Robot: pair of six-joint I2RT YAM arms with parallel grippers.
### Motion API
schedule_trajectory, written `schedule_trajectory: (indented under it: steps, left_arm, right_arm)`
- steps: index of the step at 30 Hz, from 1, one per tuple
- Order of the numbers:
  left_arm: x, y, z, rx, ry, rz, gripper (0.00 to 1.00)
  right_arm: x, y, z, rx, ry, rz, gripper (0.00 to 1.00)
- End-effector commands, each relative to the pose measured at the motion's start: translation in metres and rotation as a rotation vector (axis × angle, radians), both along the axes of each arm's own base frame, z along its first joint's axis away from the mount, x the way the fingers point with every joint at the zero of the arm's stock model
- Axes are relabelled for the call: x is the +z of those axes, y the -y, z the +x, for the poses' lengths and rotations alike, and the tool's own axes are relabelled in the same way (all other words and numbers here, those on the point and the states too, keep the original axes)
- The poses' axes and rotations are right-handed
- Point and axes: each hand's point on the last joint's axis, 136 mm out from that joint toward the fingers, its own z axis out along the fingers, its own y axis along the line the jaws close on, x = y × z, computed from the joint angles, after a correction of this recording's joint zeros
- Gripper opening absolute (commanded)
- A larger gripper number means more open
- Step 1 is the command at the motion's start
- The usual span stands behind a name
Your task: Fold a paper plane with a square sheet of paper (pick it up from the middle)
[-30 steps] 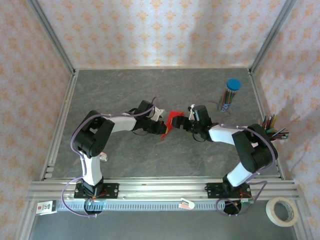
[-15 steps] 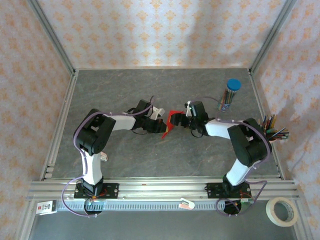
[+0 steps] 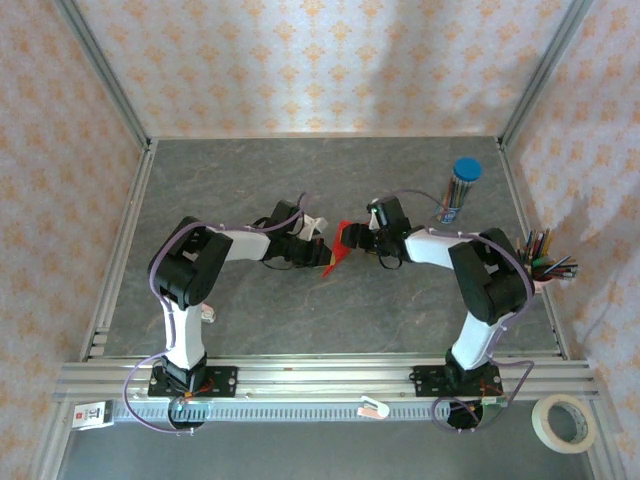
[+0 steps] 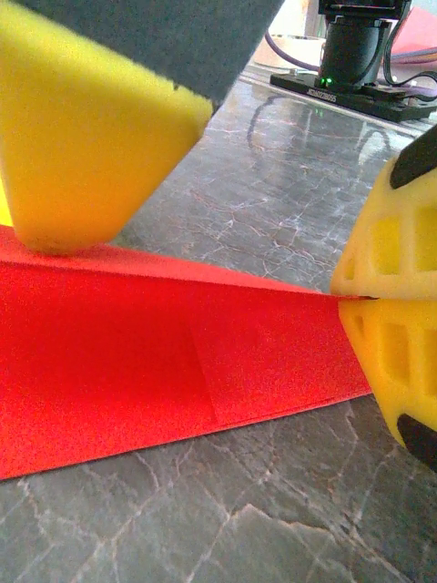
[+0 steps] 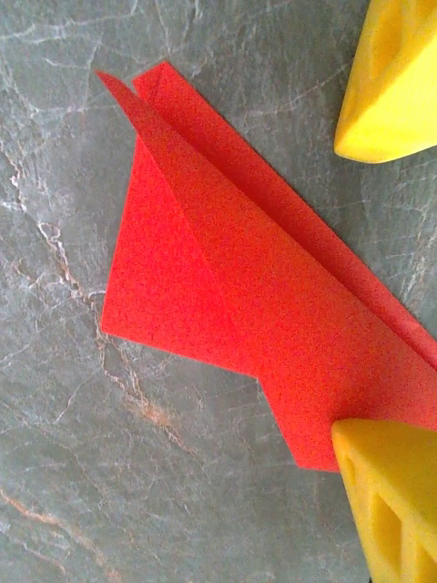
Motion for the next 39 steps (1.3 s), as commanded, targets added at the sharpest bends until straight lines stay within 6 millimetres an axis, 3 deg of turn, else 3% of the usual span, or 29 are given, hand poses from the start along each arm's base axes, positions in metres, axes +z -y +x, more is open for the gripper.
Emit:
schedule_trajectory:
  steps: [1, 10, 22, 39]
  left_arm:
    - [-0.009, -0.003, 0.002, 0.015, -0.008, 0.009, 0.01]
    - [-0.010, -0.010, 0.005, 0.049, 0.014, 0.055, 0.13]
    - [0.014, -0.024, 0.017, 0.120, 0.138, 0.114, 0.36]
    - [-0.005, -0.017, 0.009, 0.067, 0.151, 0.231, 0.47]
  right_arm:
    - [-0.043, 0.012, -0.007, -0.035, -0.081, -0.122, 0.74]
    - [-0.062, 0.010, -0.012, -0.050, -0.136, -0.198, 0.72]
    - [-0.067, 0.008, -0.014, -0.064, -0.157, -0.194, 0.72]
    - [-0.073, 0.007, -0.016, -0.092, -0.197, -0.184, 0.71]
